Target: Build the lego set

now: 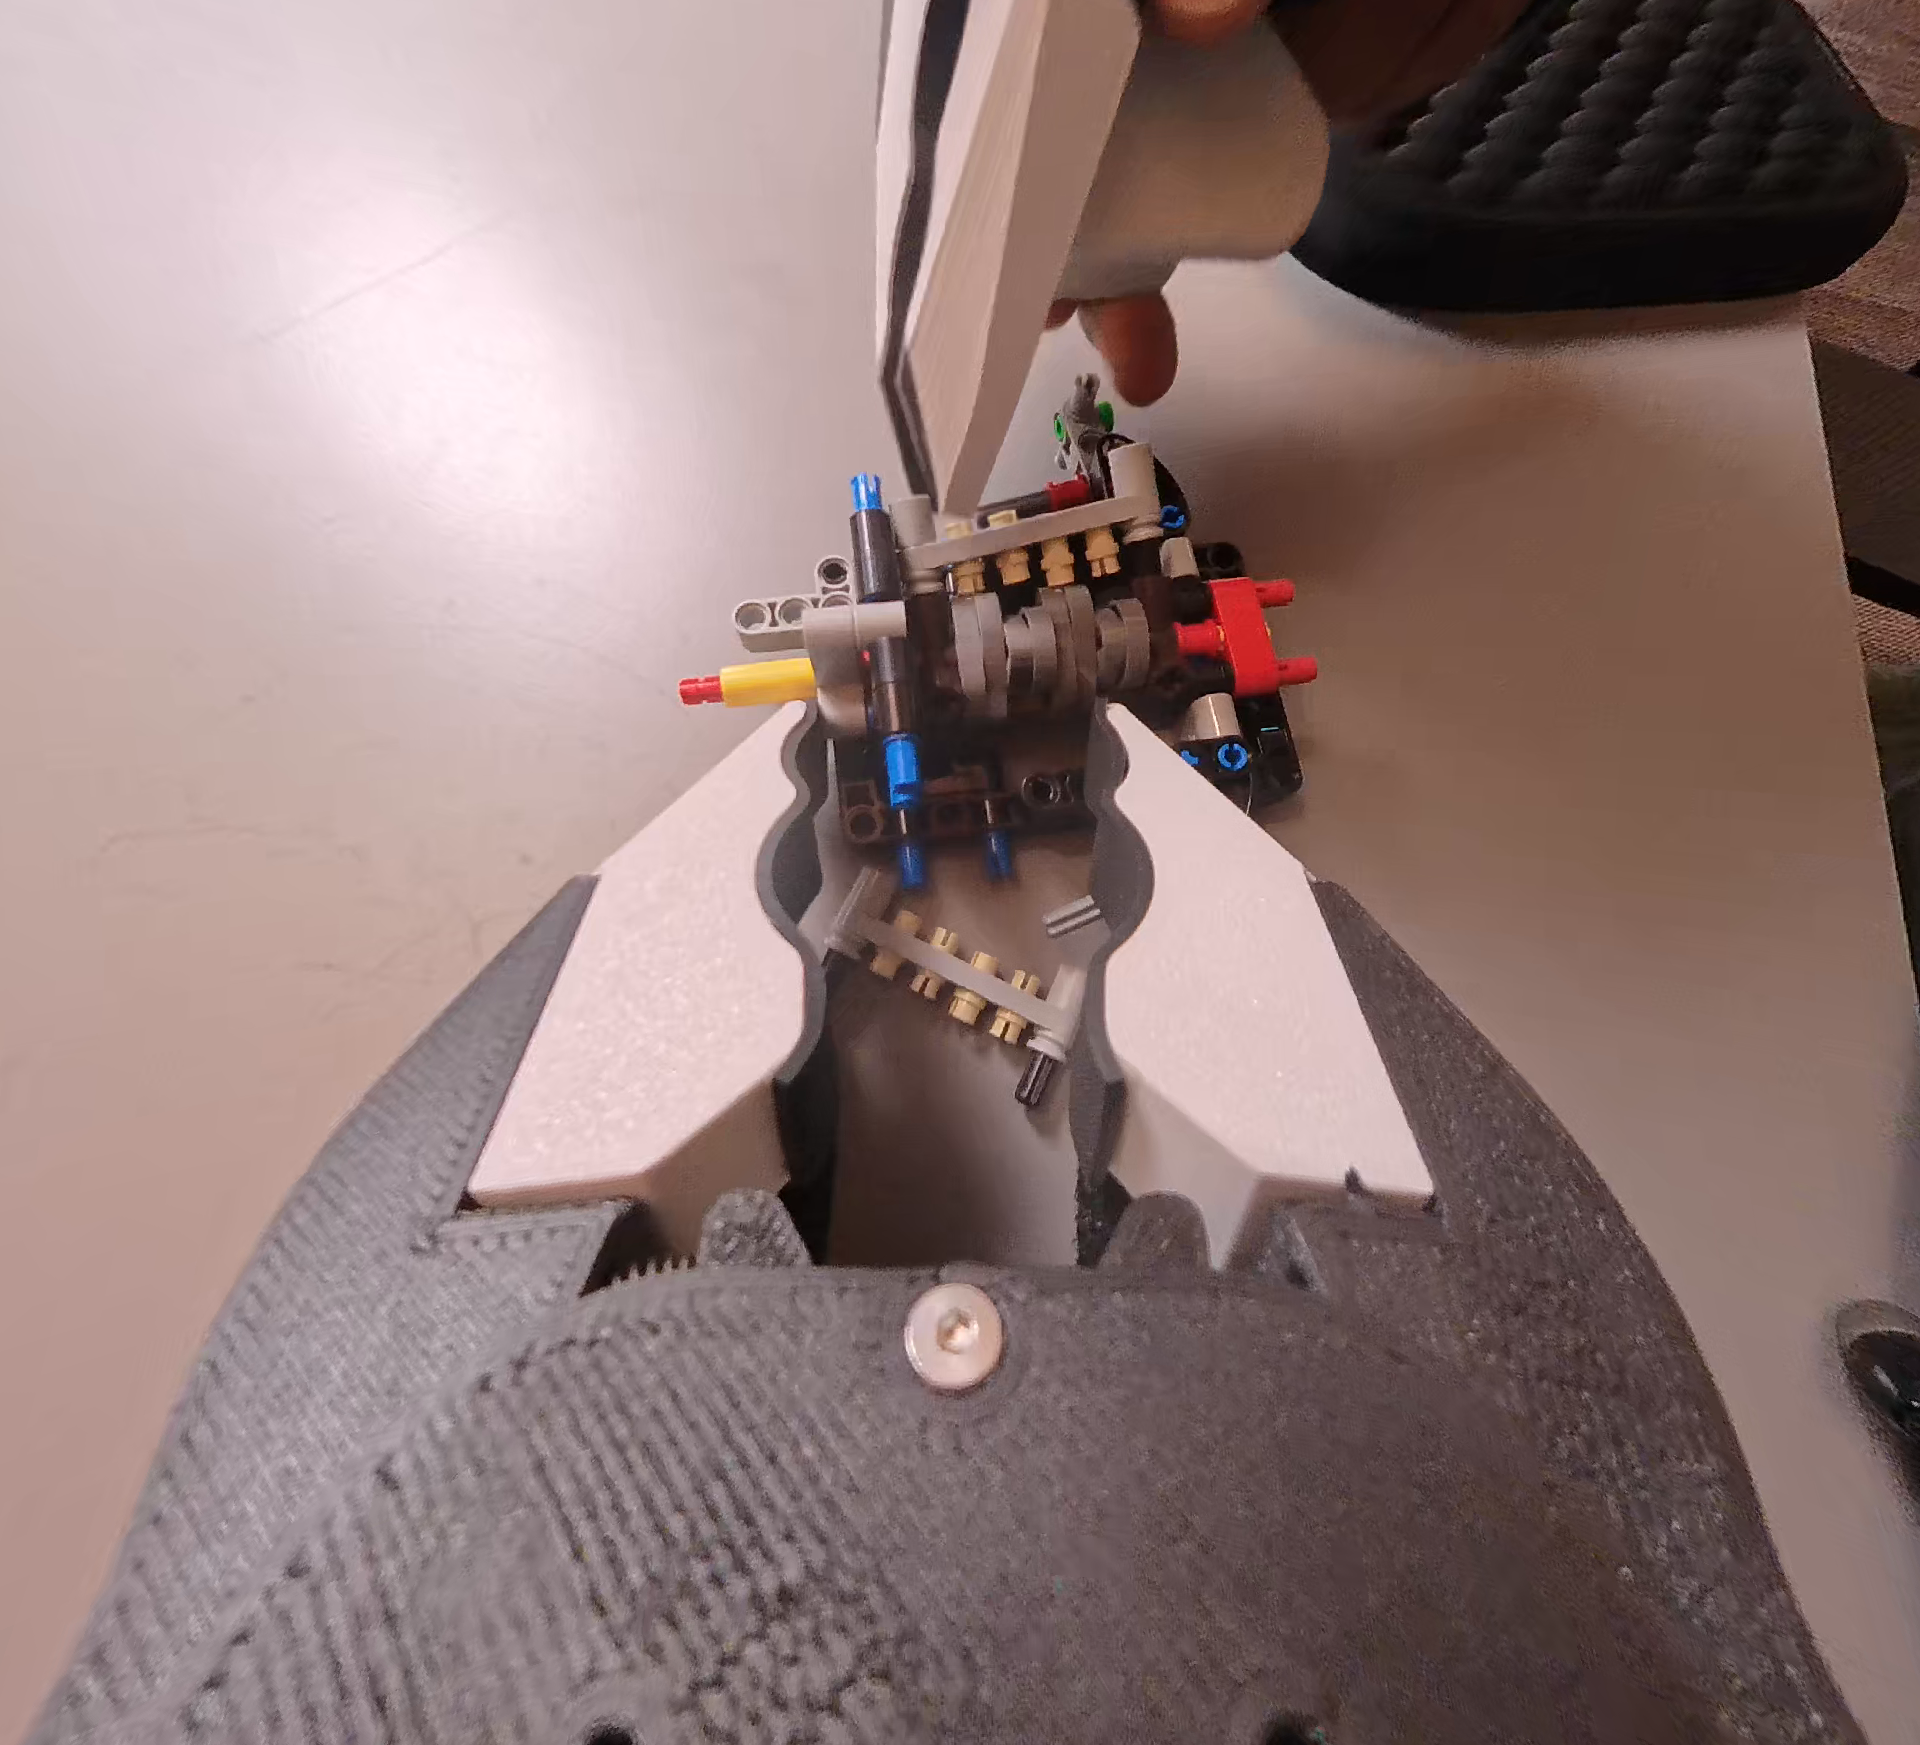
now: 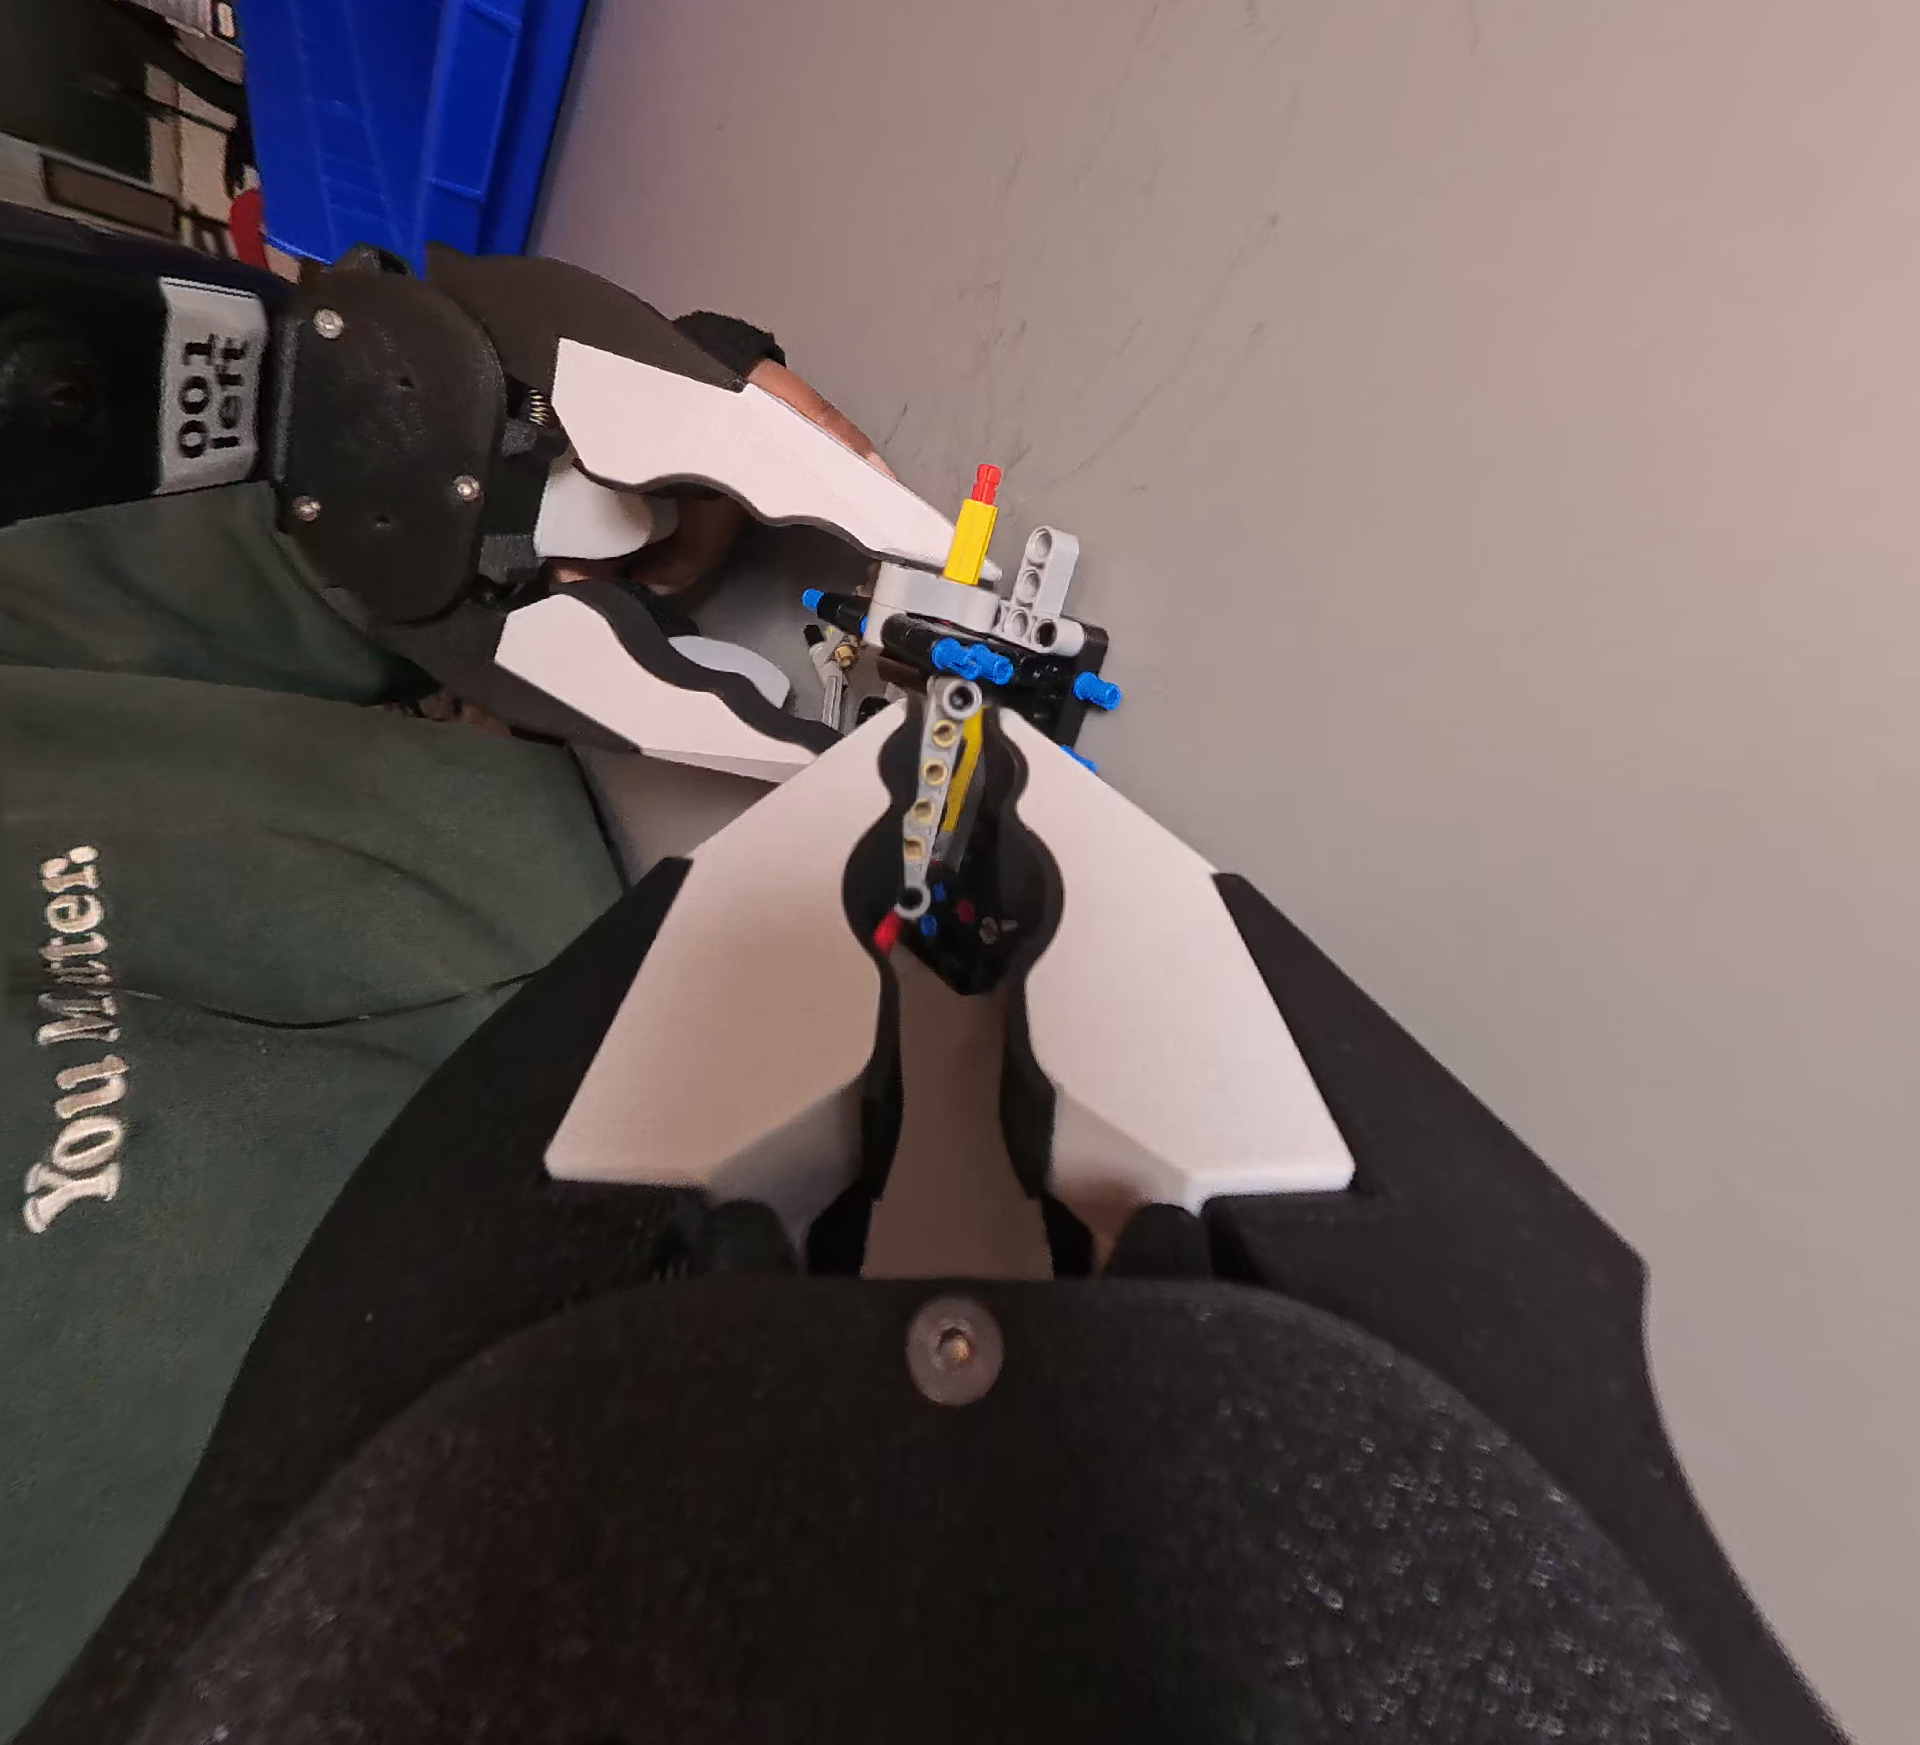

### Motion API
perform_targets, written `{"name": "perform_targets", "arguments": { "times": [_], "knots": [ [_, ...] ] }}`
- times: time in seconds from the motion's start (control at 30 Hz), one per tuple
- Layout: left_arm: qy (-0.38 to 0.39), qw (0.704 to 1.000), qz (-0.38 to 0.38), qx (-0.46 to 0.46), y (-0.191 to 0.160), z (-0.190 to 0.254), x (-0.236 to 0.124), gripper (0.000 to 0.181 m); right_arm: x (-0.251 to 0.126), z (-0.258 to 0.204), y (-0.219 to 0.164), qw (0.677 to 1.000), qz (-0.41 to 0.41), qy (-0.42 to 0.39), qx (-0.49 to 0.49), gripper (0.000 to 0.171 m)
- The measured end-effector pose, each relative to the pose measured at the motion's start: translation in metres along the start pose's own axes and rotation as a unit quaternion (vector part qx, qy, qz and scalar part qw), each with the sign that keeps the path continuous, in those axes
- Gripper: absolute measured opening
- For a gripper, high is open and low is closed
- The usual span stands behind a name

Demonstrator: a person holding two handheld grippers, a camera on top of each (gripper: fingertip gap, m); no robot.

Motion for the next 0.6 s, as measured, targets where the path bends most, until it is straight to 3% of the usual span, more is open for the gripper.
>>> {"name": "perform_targets", "arguments": {
  "times": [0.17,0.33,0.6],
  "knots": [
    [0.001,1.0,0.0,0.0,0.0,0.0,0.0,0.049,-0.02,-0.004,-0.014,1.0,-0.004,0.0,-0.005,0.014],
    [0.0,1.0,0.0,0.002,0.0,0.002,0.001,0.049,-0.015,-0.008,-0.025,1.0,-0.012,-0.001,-0.014,0.004],
    [-0.001,1.0,0.001,0.005,0.0,0.003,0.001,0.049,-0.019,-0.008,-0.028,1.0,-0.011,0.002,-0.002,0.007]
  ]
}}
Point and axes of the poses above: each gripper's, where its closed fingertips meet, x out along the fingers, y out of its top, z = x × y across the jaws, the point moved 5 cm from there along -x, back along the fingers, and after that the axes turned 9 degrees about z, right-handed, at the moved point
